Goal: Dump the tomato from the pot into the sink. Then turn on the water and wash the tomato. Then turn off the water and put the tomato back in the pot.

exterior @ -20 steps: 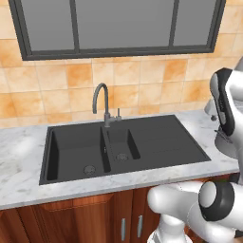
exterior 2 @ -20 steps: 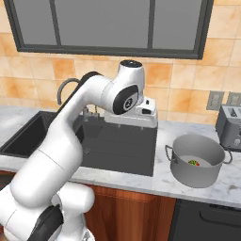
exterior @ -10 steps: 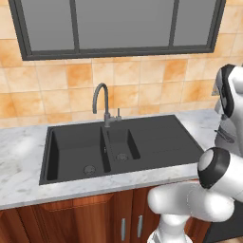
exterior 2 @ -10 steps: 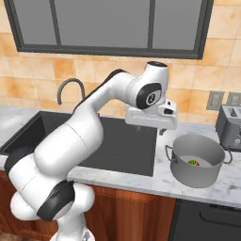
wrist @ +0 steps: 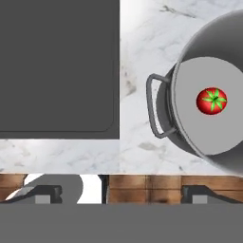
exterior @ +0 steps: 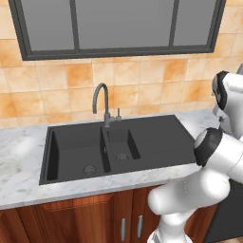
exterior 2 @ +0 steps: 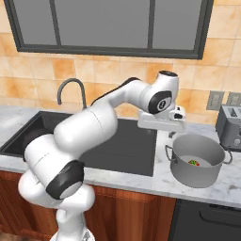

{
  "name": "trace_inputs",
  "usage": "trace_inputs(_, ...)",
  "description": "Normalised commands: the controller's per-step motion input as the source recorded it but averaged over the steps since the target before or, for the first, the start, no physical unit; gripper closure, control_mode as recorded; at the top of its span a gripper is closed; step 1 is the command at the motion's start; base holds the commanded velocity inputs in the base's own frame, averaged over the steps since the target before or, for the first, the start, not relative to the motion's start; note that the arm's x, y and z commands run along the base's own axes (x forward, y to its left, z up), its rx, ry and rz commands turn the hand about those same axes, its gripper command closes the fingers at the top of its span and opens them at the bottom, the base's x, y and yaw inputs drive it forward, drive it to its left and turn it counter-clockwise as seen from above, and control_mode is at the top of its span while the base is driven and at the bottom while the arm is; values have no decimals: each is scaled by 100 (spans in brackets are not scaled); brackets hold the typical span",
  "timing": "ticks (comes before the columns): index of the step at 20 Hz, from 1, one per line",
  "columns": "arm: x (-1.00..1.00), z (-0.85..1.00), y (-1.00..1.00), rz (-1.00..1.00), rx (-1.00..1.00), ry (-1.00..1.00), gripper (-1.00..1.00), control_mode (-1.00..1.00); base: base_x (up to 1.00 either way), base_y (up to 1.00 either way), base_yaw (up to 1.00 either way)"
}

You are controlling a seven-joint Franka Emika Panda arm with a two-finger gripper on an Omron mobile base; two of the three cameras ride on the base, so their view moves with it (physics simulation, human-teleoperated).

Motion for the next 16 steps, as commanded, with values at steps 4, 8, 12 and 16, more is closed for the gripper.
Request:
trace_inputs(4,41,-31,-34,0,0,1,-100,-100,0,0,0)
trace_inputs(8,29,-29,-33,0,0,2,-100,-100,0,0,0)
trace_inputs(12,19,-29,-28,3,0,1,-100,-100,0,0,0)
trace_inputs(16,23,-34,-22,5,0,3,-100,-100,0,0,0)
